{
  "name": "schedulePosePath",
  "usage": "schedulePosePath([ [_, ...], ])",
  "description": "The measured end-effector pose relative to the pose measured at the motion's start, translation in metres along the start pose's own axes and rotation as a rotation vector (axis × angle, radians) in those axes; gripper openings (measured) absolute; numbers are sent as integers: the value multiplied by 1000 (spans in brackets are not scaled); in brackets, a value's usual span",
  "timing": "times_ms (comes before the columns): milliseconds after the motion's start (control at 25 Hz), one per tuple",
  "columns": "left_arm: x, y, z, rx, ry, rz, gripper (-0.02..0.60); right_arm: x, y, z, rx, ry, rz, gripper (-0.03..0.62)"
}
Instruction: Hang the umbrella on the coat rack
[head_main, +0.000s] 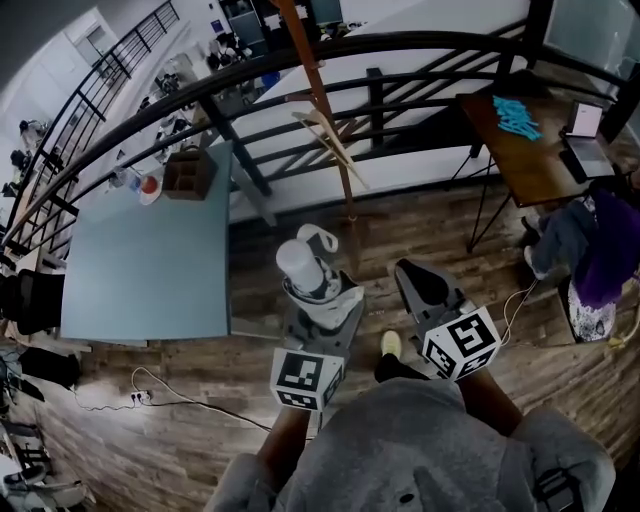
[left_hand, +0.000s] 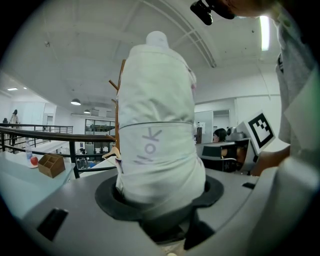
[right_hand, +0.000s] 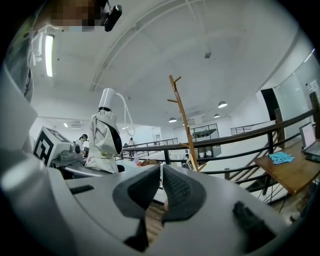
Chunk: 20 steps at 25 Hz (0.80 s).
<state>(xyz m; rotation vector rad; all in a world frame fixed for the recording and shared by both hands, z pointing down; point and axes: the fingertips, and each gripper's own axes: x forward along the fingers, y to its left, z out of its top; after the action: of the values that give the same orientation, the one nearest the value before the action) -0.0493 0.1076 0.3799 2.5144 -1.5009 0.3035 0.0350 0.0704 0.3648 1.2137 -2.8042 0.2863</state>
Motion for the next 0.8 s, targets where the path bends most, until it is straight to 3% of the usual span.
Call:
schedulePosePath([
  [280,32,11,20,31,-2,39,261,23,-32,17,5,-12,36,31],
  [800,75,20,33,17,3,83,261,44,-78,24,23,-28,60,31],
])
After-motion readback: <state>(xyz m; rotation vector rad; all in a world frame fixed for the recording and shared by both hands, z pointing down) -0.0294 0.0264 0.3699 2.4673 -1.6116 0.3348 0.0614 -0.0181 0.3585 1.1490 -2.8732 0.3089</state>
